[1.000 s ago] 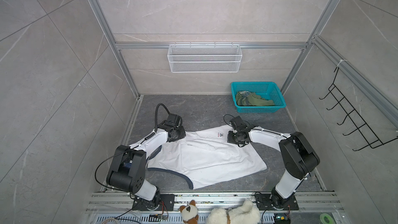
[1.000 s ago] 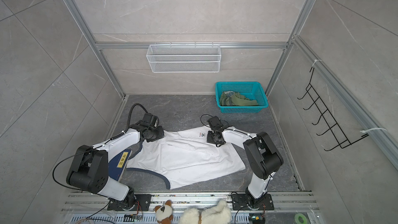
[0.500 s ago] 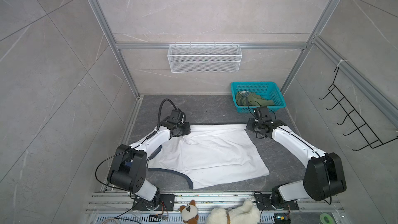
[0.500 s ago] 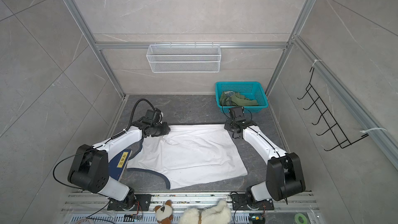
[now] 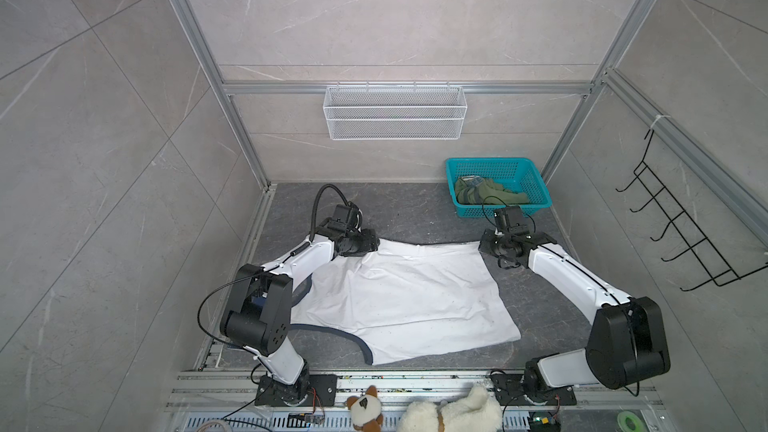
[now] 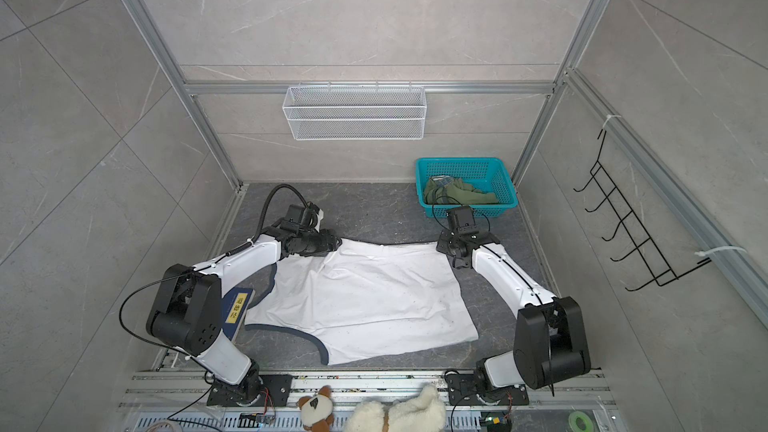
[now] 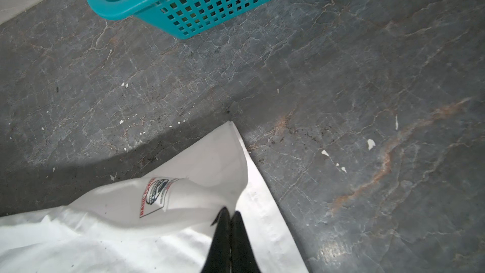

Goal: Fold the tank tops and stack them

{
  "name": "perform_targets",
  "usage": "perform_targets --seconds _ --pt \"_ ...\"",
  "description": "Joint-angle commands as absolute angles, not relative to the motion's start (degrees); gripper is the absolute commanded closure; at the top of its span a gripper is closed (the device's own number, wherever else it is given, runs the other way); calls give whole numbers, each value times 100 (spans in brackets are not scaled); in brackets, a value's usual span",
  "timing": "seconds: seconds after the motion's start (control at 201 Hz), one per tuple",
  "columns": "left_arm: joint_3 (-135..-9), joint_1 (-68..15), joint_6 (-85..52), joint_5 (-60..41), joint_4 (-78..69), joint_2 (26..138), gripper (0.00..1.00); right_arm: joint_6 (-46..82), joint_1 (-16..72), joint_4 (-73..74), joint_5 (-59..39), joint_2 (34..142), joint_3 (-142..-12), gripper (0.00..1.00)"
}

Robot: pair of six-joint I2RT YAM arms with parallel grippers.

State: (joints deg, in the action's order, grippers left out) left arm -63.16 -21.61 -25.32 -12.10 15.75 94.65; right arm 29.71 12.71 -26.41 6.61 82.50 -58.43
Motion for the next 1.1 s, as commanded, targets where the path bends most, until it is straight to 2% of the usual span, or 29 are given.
perform_targets --seconds 0.0,0.1,0.209,0.269,0.418,0.518,0.776,0.986,1.09 --pt "-6337 -2136 -2518 -1992 1119 9424 25 2865 1253 -2712 586 8121 -5740 100" --pt "-6350 -2129 -2684 -2377 969 9477 22 2860 1251 -2715 616 8130 -5709 100" --pt "-6255 -2102 -2859 -2384 871 9325 12 2847 1239 -2733 712 8095 -5660 100" --pt "-6232 -2059 -2949 -2377 867 9254 11 2844 1239 -2766 766 8086 -5652 100" --pt "-6565 -2048 -2770 -1267 1810 9224 13 2848 1196 -2756 753 8036 -5618 100" --pt "-6754 -2058 -2593 -1010 2131 9301 19 2848 1197 -2718 712 8007 -5616 100" --pt "-6987 -2180 -2548 -1211 2156 9568 49 2857 1196 -2738 759 8073 -5625 100" --pt "-7153 -2200 -2479 -1275 2107 9778 57 2863 1188 -2786 799 8086 -5697 100" --pt "-7207 -2200 -2477 -1290 2110 9851 65 2874 1181 -2786 794 8117 -5739 100"
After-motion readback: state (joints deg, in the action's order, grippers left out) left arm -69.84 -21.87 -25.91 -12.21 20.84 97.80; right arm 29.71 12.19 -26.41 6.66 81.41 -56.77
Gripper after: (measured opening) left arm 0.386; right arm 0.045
